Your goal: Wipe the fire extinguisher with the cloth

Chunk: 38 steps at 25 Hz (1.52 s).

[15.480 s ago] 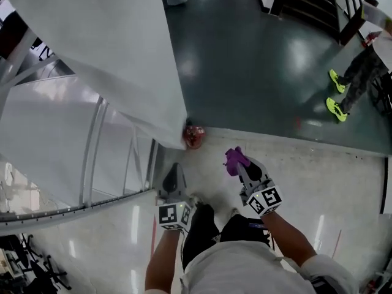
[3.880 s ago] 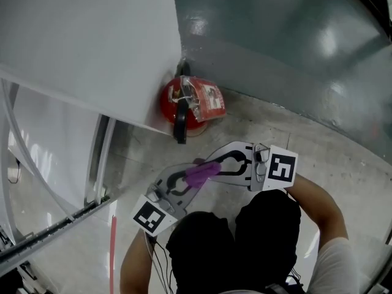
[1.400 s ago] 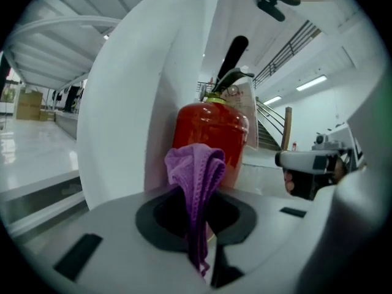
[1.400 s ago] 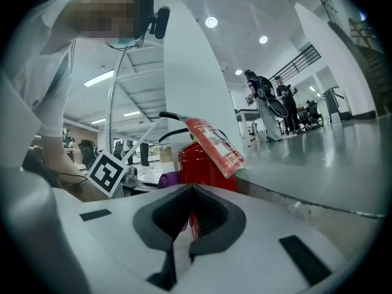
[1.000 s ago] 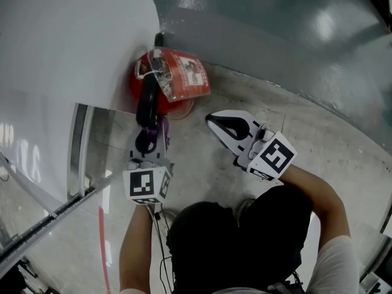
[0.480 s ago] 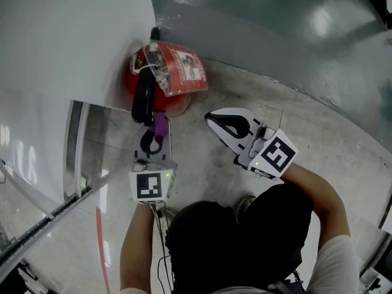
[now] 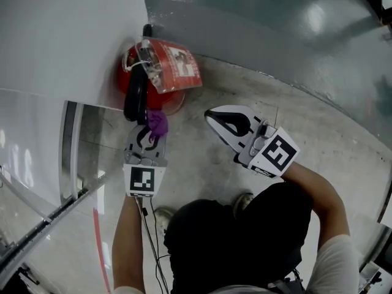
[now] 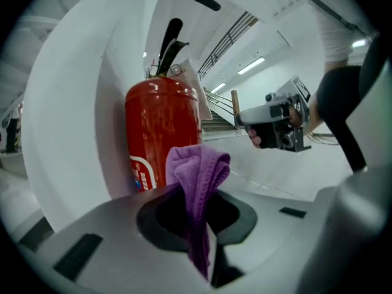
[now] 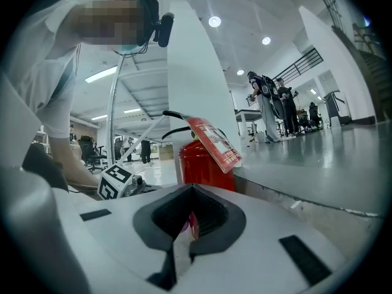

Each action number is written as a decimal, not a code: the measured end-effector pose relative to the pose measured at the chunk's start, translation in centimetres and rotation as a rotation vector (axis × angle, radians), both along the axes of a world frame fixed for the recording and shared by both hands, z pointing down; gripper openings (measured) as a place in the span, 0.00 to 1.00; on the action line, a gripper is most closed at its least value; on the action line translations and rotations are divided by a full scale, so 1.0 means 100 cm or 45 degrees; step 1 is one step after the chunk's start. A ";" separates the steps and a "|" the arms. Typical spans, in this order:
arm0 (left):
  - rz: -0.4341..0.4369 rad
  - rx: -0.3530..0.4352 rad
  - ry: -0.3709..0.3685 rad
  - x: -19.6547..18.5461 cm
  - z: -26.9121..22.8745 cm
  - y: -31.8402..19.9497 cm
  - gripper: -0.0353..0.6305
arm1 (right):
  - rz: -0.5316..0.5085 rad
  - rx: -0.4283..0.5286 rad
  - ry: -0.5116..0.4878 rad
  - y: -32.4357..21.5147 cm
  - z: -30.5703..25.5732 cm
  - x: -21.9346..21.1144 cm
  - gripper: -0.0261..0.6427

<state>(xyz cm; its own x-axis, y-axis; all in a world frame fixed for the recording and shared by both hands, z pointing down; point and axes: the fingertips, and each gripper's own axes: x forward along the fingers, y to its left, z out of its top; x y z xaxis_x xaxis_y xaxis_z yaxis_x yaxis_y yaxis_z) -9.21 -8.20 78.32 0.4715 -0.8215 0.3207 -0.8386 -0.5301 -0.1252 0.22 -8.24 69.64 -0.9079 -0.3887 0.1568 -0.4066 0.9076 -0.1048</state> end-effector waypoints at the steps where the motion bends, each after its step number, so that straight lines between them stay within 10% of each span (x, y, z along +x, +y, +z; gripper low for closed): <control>1: 0.018 0.005 -0.011 0.001 0.003 0.000 0.14 | 0.003 -0.002 0.000 0.000 0.000 0.000 0.06; 38: 0.178 -0.394 0.102 0.054 0.152 0.005 0.14 | 0.009 -0.045 -0.001 0.002 0.008 -0.001 0.06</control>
